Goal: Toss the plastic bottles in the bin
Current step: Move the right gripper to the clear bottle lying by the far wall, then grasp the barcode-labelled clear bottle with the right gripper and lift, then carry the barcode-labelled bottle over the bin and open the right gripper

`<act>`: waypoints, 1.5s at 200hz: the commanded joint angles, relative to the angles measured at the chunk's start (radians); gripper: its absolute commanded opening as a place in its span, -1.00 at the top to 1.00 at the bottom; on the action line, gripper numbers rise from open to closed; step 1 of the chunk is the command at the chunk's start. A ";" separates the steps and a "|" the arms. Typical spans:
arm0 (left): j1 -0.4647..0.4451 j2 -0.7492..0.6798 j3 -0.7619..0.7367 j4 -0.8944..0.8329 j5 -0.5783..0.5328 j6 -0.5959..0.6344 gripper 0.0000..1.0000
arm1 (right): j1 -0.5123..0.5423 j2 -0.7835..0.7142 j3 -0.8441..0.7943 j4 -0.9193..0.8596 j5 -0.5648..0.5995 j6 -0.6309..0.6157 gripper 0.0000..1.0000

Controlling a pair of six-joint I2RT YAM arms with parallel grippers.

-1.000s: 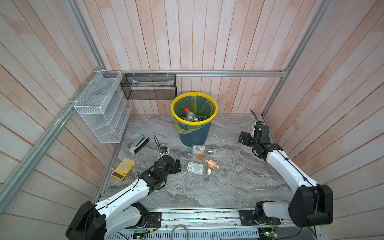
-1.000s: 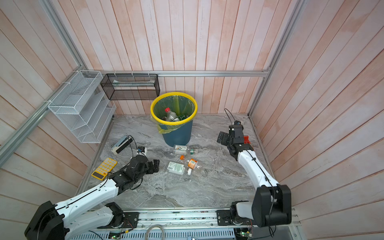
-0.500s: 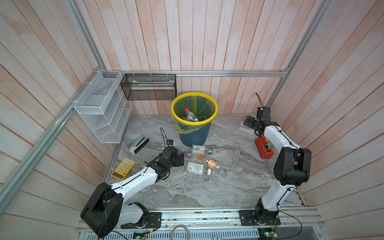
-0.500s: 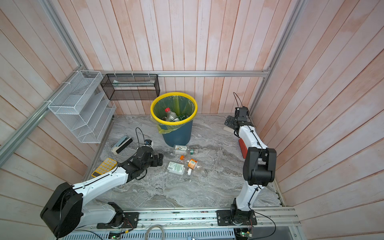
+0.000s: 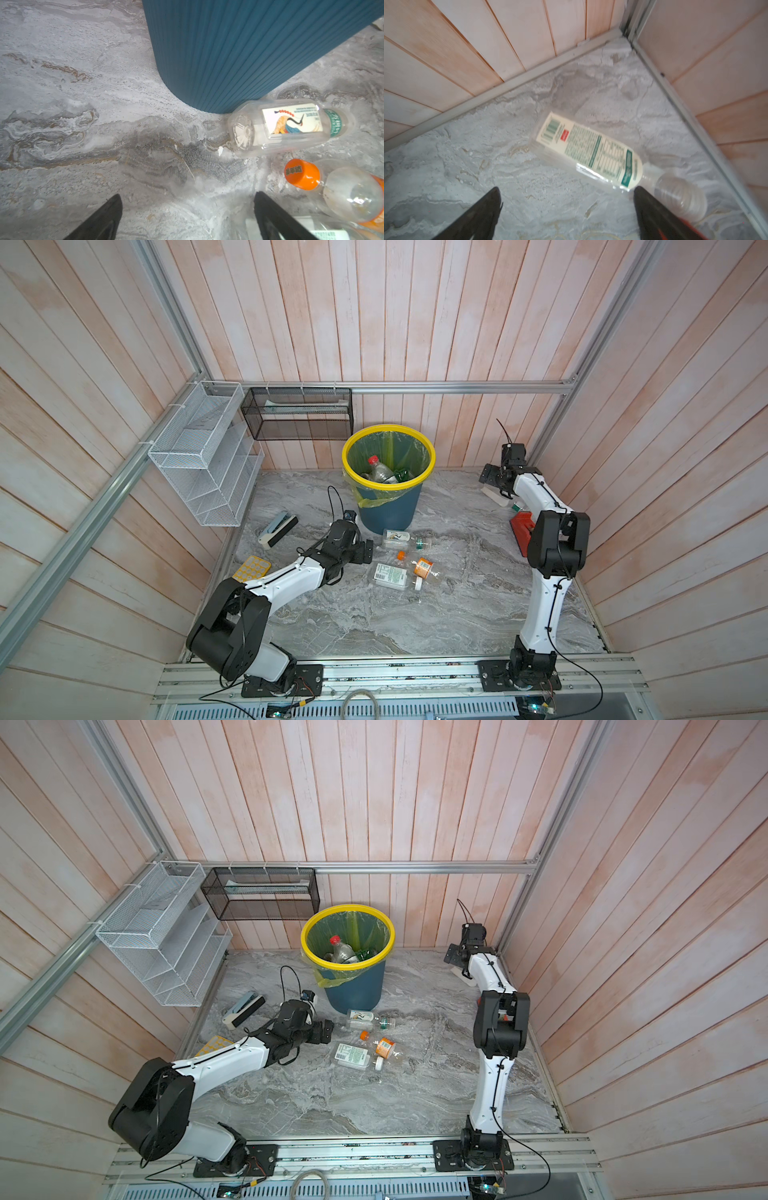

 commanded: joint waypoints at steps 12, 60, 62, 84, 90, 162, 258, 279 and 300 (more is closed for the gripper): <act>0.010 0.036 0.044 0.023 0.060 -0.016 -0.99 | -0.019 0.089 0.145 -0.063 -0.005 -0.282 -1.00; 0.012 0.056 0.058 0.011 0.077 -0.055 -1.00 | -0.074 0.242 0.311 -0.180 -0.112 -0.453 -0.99; 0.012 0.056 0.058 0.011 0.077 -0.057 -1.00 | -0.077 0.245 0.312 -0.178 -0.117 -0.457 -0.99; 0.014 0.059 0.061 0.011 0.091 -0.072 -1.00 | -0.117 0.274 0.332 -0.183 -0.216 -0.467 -0.99; 0.014 0.063 0.062 0.009 0.094 -0.078 -1.00 | -0.123 0.288 0.346 -0.202 -0.243 -0.471 -0.99; 0.017 0.079 0.073 0.017 0.109 -0.115 -1.00 | -0.075 0.364 0.378 -0.331 -0.274 -0.513 -0.83; 0.036 -0.008 0.025 0.038 0.083 -0.148 -0.99 | -0.043 0.199 0.206 -0.186 -0.438 -0.319 0.23; 0.043 -0.079 -0.022 0.076 0.055 -0.168 -1.00 | -0.043 -0.027 -0.049 0.022 -0.518 -0.243 0.24; 0.045 -0.162 -0.071 0.109 0.005 -0.173 -0.99 | -0.046 -0.266 -0.290 0.231 -0.553 -0.159 0.26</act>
